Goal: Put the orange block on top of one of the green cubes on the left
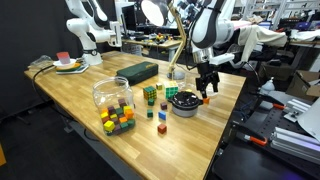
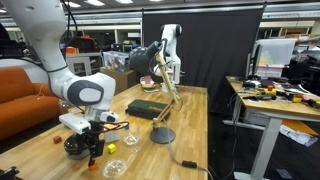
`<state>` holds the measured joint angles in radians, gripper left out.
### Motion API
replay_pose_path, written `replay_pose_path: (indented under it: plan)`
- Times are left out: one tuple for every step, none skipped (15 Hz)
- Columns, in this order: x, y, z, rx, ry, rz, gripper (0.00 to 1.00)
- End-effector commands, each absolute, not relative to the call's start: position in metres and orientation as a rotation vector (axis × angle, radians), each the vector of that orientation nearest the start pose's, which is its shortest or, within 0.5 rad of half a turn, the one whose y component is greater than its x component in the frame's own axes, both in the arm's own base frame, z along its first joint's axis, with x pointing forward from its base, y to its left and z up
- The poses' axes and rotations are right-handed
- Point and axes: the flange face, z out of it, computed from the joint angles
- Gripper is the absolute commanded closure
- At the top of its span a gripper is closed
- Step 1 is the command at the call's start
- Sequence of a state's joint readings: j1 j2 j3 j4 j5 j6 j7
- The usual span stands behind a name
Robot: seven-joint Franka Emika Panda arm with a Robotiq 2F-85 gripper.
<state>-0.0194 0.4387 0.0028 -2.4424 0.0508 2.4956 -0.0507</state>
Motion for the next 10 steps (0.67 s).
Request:
replay_pose_path:
  plan:
    - [0.434, -0.010, 0.093, -3.019, -0.006, 0.617, 0.00]
    - [0.435, -0.010, 0.090, -3.017, -0.006, 0.623, 0.00]
    - [0.436, -0.011, 0.089, -3.018, -0.005, 0.627, 0.00]
    - [0.438, -0.012, 0.087, -3.020, -0.002, 0.629, 0.00]
    - [0.439, -0.013, 0.085, -3.020, 0.001, 0.631, 0.01]
    - [0.440, -0.014, 0.084, -3.020, 0.005, 0.629, 0.06]
    - [0.442, -0.015, 0.083, -3.020, 0.010, 0.629, 0.12]
    - [0.442, -0.016, 0.081, -3.019, 0.015, 0.629, 0.19]
    - [0.443, -0.017, 0.080, -3.017, 0.019, 0.630, 0.28]
    - [0.443, -0.018, 0.079, -3.017, 0.024, 0.630, 0.36]
